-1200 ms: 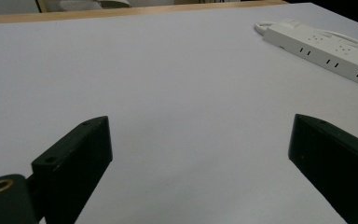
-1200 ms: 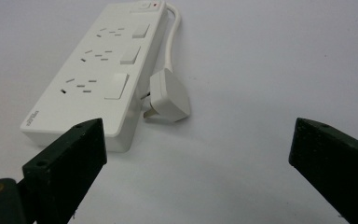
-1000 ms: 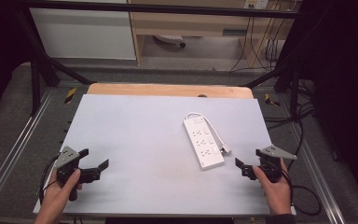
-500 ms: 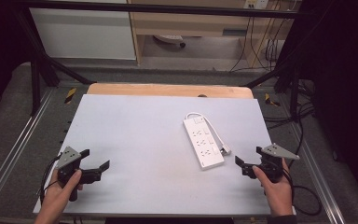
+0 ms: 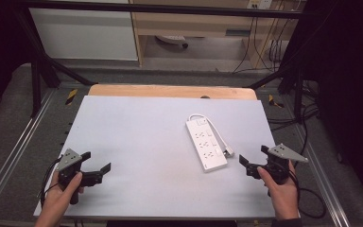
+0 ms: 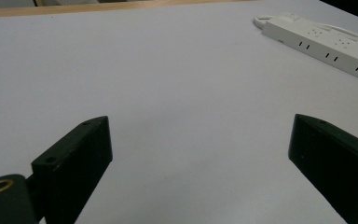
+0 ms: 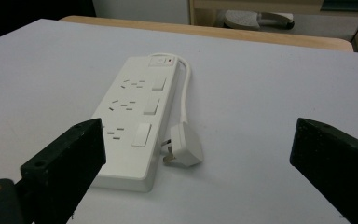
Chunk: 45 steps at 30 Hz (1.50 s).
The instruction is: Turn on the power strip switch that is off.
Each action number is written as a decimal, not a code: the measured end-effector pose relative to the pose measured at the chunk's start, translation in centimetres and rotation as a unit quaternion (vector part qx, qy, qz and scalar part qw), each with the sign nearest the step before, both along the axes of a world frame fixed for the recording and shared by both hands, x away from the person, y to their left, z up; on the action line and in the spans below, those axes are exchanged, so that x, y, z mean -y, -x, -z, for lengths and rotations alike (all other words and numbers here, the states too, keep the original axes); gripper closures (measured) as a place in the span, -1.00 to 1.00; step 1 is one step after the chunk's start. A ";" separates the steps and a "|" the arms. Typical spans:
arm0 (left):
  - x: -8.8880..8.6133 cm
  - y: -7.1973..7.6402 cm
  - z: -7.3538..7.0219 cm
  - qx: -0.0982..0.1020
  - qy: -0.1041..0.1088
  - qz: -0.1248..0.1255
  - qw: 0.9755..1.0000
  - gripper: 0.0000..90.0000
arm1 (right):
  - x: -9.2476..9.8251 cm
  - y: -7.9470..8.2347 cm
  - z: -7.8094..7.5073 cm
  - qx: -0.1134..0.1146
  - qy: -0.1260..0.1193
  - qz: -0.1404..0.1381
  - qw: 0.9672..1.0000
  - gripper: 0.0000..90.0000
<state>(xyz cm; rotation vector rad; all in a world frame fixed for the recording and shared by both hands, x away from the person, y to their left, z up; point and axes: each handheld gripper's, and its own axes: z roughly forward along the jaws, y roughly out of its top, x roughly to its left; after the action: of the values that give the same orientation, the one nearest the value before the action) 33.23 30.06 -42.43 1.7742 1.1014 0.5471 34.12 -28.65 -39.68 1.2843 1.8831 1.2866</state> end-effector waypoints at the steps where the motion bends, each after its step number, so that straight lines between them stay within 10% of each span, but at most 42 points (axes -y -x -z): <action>1: 0.0 0.0 0.0 -0.001 0.001 -0.001 1.000 -0.86 | 0.0 0.0 0.0 0.003 -0.002 0.002 1.000 -0.92; 30: -0.1 0.0 0.2 -0.011 0.005 -0.007 1.000 -0.86 | -0.8 -1.4 -1.9 0.019 -0.018 -0.008 1.000 -0.80; 45: -0.1 0.0 0.2 -0.013 0.007 -0.007 1.000 -0.86 | -1.8 -2.3 -2.9 0.029 -0.009 -0.020 0.999 -0.07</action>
<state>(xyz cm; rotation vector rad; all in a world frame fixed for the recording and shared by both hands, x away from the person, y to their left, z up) 33.20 30.15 -42.61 1.7671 1.1346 0.5254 36.39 -26.89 -36.81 1.2107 1.8700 1.3498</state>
